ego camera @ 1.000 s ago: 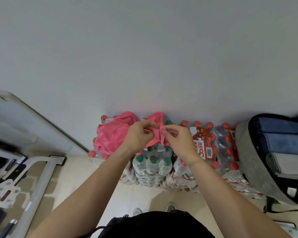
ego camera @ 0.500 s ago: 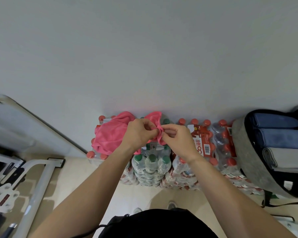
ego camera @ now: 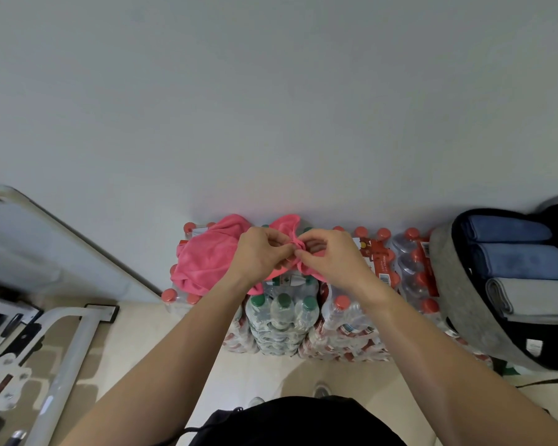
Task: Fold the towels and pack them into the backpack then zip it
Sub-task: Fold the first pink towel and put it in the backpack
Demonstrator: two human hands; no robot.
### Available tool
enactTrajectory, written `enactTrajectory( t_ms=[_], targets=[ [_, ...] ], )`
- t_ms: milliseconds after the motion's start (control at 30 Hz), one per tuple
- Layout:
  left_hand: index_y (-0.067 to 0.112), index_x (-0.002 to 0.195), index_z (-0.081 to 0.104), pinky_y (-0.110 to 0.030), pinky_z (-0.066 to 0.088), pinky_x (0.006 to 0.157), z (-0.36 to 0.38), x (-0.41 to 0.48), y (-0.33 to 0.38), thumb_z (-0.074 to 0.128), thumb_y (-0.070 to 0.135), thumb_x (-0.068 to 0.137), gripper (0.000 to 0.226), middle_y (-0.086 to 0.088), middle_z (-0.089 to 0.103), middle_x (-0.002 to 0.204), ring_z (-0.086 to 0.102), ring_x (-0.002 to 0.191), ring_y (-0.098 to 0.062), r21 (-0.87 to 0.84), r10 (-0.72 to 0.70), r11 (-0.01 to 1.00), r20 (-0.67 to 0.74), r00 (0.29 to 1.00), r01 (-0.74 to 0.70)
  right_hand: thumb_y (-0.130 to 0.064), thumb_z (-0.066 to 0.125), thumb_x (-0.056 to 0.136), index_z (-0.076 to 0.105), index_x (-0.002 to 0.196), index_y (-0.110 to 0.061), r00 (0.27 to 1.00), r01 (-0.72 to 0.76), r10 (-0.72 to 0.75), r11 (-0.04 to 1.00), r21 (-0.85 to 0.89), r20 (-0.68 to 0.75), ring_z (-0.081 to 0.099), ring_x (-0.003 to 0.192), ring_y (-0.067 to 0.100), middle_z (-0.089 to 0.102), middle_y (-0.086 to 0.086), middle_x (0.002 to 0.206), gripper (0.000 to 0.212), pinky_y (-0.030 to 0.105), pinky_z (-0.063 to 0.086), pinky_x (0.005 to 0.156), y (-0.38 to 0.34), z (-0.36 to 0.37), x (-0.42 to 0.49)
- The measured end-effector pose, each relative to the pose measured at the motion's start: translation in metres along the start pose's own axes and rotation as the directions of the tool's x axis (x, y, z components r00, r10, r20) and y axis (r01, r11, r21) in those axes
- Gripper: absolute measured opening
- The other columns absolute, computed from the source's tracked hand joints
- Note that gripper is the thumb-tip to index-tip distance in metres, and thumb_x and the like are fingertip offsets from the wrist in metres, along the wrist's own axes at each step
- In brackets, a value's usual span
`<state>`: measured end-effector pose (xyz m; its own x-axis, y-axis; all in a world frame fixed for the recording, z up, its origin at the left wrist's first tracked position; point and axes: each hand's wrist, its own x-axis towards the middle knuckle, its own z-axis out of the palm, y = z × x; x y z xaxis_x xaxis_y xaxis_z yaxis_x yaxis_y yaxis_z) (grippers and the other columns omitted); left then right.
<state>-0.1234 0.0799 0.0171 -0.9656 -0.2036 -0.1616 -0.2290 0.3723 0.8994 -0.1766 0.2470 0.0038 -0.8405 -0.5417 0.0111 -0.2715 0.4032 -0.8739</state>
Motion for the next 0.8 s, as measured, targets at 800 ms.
enactTrajectory(
  t_ms=[800],
  targets=[
    [0.016,0.086,0.069,-0.041,0.056,0.079,-0.038,0.046,0.072,0.072,0.011,0.082,0.008,0.000,0.070,0.073,0.067,0.071,-0.019,-0.024,0.292,0.957,0.098,0.951,-0.291,-0.006,0.057,0.089,0.065,0.083,-0.034,0.972,0.223,-0.231,0.964,-0.147,-0.040,0.062,0.078,0.003,0.067,-0.018,0.079,0.030,0.024,0.046,0.076,-0.097,-0.125,0.068]
  ],
)
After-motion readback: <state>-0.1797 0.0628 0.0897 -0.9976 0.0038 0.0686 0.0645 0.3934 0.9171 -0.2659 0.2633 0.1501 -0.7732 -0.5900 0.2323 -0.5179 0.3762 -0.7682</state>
